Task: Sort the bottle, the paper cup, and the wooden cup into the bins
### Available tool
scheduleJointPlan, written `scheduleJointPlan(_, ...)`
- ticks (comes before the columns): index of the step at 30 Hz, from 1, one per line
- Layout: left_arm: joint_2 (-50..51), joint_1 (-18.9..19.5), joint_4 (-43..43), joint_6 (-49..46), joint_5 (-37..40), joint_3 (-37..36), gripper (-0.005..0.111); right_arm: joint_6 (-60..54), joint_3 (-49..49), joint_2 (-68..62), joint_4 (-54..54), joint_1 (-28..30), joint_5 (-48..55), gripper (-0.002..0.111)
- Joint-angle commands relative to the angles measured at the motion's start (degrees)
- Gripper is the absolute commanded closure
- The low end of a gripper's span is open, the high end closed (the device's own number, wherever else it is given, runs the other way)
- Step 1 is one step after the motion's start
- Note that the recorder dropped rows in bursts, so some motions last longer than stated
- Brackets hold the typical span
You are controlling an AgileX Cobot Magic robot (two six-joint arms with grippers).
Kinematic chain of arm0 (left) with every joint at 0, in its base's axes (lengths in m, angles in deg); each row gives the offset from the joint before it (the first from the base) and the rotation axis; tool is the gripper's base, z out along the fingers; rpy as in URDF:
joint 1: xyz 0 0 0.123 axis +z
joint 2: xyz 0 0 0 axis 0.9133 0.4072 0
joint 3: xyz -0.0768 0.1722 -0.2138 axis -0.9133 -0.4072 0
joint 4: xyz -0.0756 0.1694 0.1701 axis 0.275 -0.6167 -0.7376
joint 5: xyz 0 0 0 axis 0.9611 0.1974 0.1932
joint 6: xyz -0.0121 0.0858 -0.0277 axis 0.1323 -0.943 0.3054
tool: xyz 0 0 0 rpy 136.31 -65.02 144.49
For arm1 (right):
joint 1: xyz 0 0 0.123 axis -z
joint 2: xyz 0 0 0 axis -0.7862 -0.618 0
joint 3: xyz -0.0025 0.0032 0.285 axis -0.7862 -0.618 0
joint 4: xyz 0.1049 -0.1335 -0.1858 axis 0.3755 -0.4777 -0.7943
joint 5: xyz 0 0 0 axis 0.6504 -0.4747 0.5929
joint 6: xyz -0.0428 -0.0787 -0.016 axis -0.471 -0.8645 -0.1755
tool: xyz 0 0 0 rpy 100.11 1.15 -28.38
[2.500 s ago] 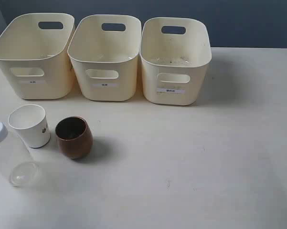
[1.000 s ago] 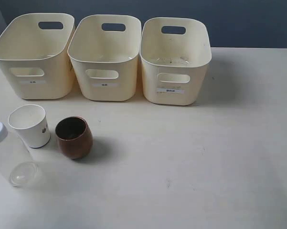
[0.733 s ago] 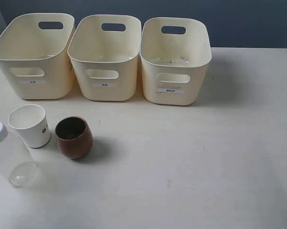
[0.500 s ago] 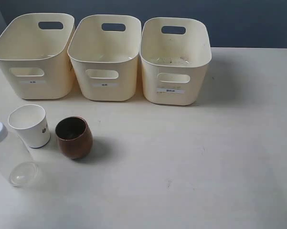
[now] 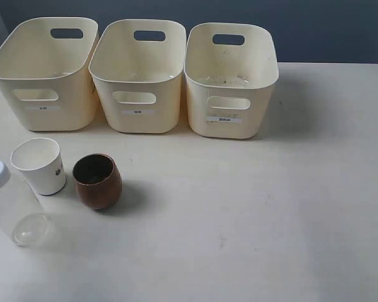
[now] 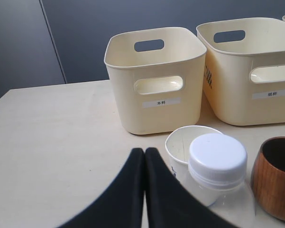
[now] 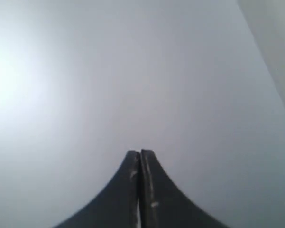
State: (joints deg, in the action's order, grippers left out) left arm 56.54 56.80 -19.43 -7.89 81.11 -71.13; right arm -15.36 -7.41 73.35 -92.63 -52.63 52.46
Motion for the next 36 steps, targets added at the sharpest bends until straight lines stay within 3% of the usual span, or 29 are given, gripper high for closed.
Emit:
scheduleJointPlan(1, -0.2, -0.2, 0.3, 0.2, -0.6, 0.0, 0.107, 28.2, 11.6, -10.6, -36.8, 0.1, -9.5, 0.109)
scheduleJointPlan(5, -0.2, -0.2, 0.3, 0.2, -0.6, 0.0, 0.107, 47.3, 24.4, -26.4, -65.8, 0.1, -24.8, 0.109)
scheduleJointPlan(9, -0.2, -0.2, 0.3, 0.2, -0.6, 0.0, 0.107, 52.4, 34.1, -40.1, -80.2, -0.4, -34.3, 0.109)
scheduleJointPlan(13, -0.2, -0.2, 0.3, 0.2, -0.6, 0.0, 0.107, 49.3, 35.5, -48.2, -81.3, -9.6, -31.1, 0.109)
scheduleJointPlan(17, -0.2, -0.2, 0.3, 0.2, -0.6, 0.0, 0.107, 42.7, 37.1, -59.0, -83.4, -28.3, -17.2, 0.109)
scheduleJointPlan(22, -0.2, -0.2, 0.3, 0.2, -0.6, 0.0, 0.107, 42.6, 45.6, -73.5, -83.3, -41.1, -15.2, 0.109)
scheduleJointPlan(31, -0.2, -0.2, 0.3, 0.2, -0.6, 0.0, 0.107, 40.1, 55.1, -90.0, -83.4, -48.4, -16.4, 0.106)
scheduleJointPlan(33, -0.2, -0.2, 0.3, 0.2, -0.6, 0.0, 0.107, 40.1, 56.2, -92.2, -83.2, -48.6, -16.8, 0.096)
scheduleJointPlan(36, -0.2, -0.2, 0.3, 0.2, -0.6, 0.0, 0.107, 40.1, 57.2, -94.8, -79.9, -48.6, -17.6, 0.071)
